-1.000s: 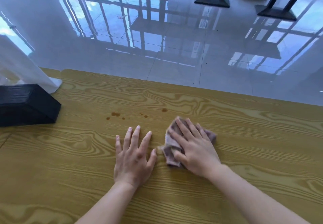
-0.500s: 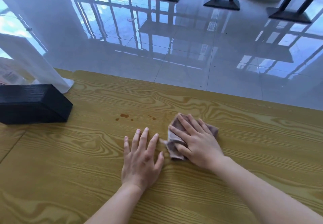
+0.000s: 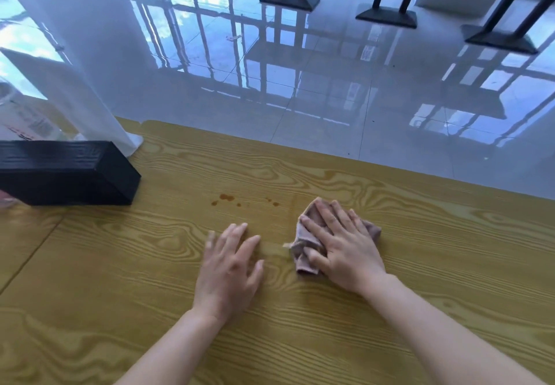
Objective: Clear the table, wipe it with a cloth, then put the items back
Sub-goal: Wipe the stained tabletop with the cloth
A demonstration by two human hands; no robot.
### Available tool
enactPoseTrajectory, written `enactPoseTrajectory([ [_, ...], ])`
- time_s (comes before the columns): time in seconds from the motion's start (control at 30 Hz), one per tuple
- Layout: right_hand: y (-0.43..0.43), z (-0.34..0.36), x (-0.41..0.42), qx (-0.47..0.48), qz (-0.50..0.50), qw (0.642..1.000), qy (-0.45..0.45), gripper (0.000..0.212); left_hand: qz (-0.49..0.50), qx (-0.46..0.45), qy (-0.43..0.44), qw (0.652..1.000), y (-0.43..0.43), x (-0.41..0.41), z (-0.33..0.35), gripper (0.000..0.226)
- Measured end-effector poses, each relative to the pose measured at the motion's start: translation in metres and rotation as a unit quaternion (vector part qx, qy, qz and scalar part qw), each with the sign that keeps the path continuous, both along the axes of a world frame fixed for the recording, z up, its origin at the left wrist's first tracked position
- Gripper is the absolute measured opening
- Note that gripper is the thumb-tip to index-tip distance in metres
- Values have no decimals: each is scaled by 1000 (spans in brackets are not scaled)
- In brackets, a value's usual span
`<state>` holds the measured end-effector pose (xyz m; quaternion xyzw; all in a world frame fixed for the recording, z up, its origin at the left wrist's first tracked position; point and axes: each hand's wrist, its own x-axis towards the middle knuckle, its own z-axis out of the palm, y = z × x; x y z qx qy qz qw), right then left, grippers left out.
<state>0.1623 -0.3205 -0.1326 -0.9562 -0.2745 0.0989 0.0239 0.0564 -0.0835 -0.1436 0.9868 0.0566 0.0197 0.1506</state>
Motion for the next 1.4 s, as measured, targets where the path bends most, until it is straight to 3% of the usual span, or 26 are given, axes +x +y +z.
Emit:
enactPoseTrajectory([
  [0.17, 46, -5, 47, 8, -212, 977, 27, 64, 115, 62, 99, 987, 61, -22, 2, 79],
  [0.23, 73, -6, 47, 16, -196, 980, 22, 62, 109, 69, 108, 986, 59, -20, 3, 81],
  [0.3, 83, -2, 31, 22, -111, 993, 23, 59, 109, 72, 112, 985, 57, -20, 4, 80],
  [0.4, 57, -2, -20, 27, 28, 999, 5, 60, 112, 65, 110, 985, 59, -22, 3, 81],
  [0.47, 31, -3, -46, 18, 59, 998, -16, 61, 106, 62, 110, 986, 61, -21, 3, 81],
  [0.57, 34, 2, -19, -12, -27, 1000, 6, 64, 103, 59, 109, 987, 60, -21, 5, 82],
  [0.7, 108, -2, 45, 12, -164, 986, 40, 62, 107, 61, 107, 987, 60, -22, 5, 81],
  [0.8, 120, -1, 50, 12, -122, 992, 35, 60, 111, 59, 99, 987, 60, -23, 3, 80],
  [0.93, 54, 2, -30, 11, 60, 998, 10, 61, 112, 62, 85, 988, 60, -24, 2, 81],
  [1.0, 31, 1, -55, 4, 88, 996, 2, 63, 113, 61, 83, 988, 58, -23, 1, 81],
  [1.23, 141, -4, -4, 28, 68, 997, -8, 62, 129, 28, 45, 990, 60, -26, 1, 67],
  [1.4, 139, -4, 53, 26, -61, 998, 23, 62, 137, 25, 44, 989, 63, -24, -1, 58],
])
